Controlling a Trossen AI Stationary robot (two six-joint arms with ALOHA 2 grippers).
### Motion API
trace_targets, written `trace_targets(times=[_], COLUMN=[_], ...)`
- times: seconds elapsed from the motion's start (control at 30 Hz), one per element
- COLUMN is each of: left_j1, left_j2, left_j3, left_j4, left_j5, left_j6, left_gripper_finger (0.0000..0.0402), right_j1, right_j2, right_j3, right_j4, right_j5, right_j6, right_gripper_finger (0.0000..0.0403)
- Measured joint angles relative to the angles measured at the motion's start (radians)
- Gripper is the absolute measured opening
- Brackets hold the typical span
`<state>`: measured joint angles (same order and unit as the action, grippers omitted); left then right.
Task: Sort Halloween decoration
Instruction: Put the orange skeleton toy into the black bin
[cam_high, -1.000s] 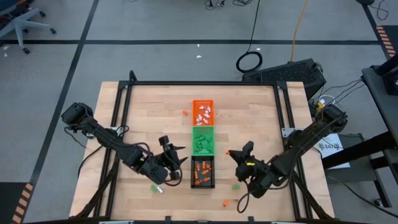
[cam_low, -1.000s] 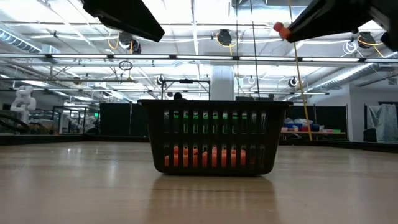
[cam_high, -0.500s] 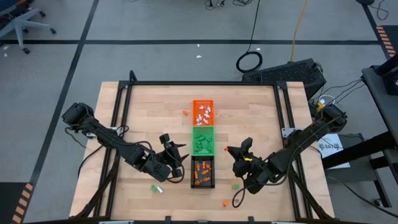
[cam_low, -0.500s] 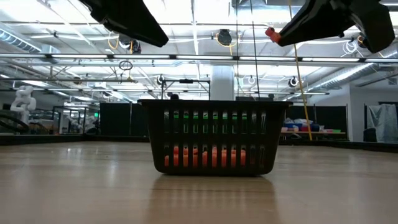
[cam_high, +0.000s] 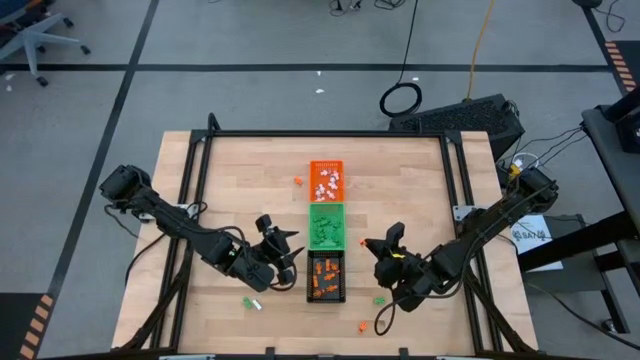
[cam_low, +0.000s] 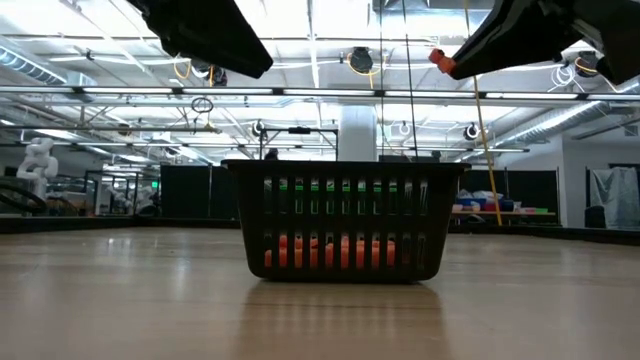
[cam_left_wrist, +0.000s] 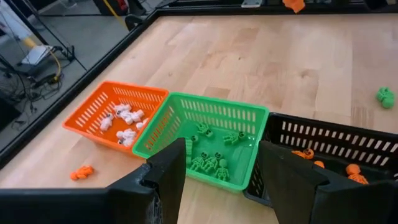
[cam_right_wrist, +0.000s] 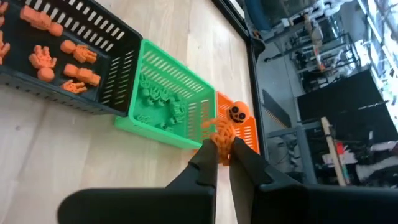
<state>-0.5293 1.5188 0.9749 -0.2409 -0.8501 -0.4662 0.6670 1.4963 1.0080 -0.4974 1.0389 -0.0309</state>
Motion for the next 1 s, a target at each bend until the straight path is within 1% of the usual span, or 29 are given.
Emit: trace_targets(times=[0.3,0.67,0.83,1.0], left_j1=[0.002,0.010,0.022,0.041], left_j2=[0.000,0.000,0.000,0.000], left_j3=[0.000,0.000,0.000,0.000], left_j4=[-0.008,-0.015,-0.015,-0.015], left_j5=[0.000,0.000,0.000,0.000], left_j6=[0.009,0.054,0.063,0.064], left_gripper_finger=[0.0198,0.0198,0.0198,0.0198], right_j1=[0.000,0.000,-0.030,-0.105], right_j2=[0.000,0.000,0.001,0.041], right_j3=[0.000,0.000,0.000,0.001], right_j4=[-0.001,0.030,0.097,0.200], right_j5=[-0.002,-0.005,-0.108,-0.262], right_j6=[0.070,0.072,0.094,0.150], right_gripper_finger=[0.0004,0.0004,0.0004,0.0004])
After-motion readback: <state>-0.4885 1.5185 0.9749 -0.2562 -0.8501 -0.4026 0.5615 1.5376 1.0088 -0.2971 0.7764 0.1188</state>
